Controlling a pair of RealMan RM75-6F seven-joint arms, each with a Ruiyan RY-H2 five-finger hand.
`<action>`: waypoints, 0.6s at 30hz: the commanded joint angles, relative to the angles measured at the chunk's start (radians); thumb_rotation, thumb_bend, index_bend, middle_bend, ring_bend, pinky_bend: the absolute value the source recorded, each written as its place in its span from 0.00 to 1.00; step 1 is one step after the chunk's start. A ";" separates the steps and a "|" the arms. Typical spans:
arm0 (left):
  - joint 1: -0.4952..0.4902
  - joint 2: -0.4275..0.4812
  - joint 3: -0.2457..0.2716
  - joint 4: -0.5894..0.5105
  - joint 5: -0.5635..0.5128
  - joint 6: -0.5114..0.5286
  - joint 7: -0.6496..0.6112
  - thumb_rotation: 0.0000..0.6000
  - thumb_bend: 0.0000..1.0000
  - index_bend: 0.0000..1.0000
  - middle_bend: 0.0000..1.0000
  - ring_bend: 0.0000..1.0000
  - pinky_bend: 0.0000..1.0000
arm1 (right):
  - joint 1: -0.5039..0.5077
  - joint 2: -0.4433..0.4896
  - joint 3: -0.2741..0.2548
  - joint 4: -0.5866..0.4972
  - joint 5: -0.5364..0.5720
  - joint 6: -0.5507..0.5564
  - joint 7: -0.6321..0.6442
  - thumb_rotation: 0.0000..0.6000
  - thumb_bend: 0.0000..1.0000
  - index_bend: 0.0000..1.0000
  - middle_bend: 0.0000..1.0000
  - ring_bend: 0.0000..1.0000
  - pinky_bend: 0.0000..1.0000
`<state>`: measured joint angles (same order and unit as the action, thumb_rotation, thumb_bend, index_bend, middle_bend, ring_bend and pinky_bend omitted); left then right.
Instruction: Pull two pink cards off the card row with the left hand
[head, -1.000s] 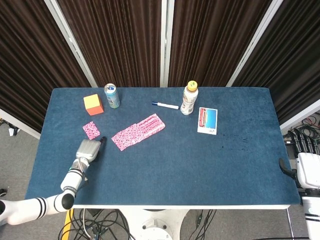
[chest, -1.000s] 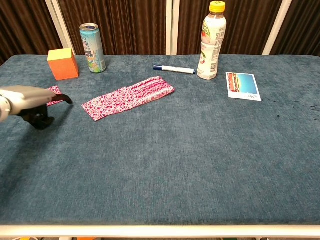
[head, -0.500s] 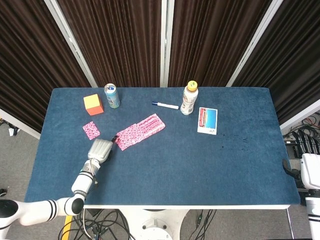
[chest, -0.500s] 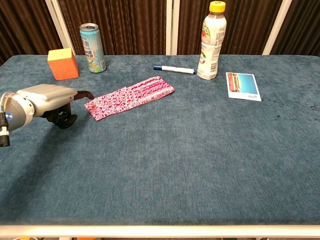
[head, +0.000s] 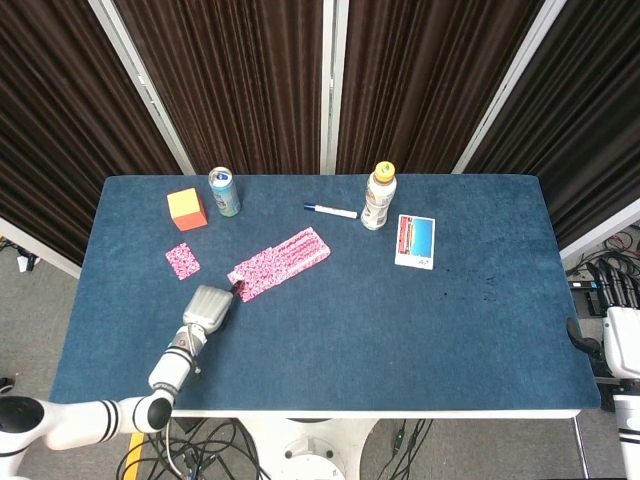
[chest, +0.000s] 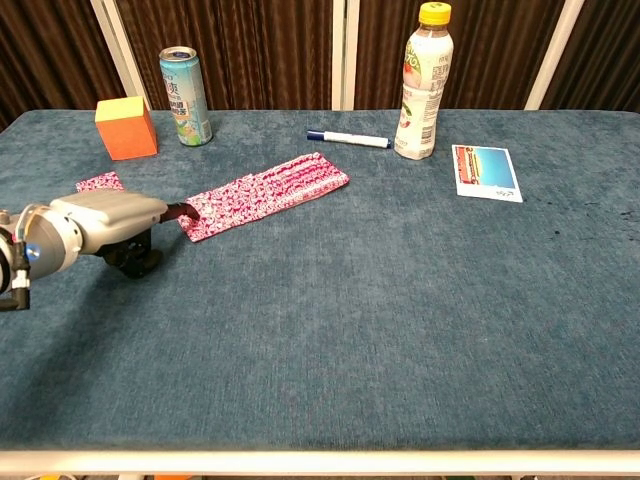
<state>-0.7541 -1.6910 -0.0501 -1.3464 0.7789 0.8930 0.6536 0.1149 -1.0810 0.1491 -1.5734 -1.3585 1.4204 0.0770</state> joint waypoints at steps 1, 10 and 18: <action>0.005 0.009 0.017 -0.043 0.008 0.008 0.007 1.00 0.59 0.13 0.92 0.93 0.95 | -0.001 0.001 -0.002 -0.001 -0.003 0.000 -0.002 1.00 0.30 0.00 0.00 0.00 0.00; 0.027 0.034 0.068 -0.176 0.070 0.039 0.007 1.00 0.59 0.13 0.92 0.93 0.95 | 0.000 0.004 -0.002 -0.009 -0.001 -0.001 -0.013 1.00 0.30 0.00 0.00 0.00 0.00; 0.045 0.073 0.126 -0.300 0.132 0.058 0.019 1.00 0.59 0.13 0.92 0.93 0.95 | 0.001 -0.004 -0.005 -0.003 -0.005 -0.003 -0.012 1.00 0.30 0.00 0.00 0.00 0.00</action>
<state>-0.7140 -1.6309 0.0628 -1.6217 0.8955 0.9455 0.6698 0.1158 -1.0852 0.1439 -1.5771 -1.3636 1.4174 0.0646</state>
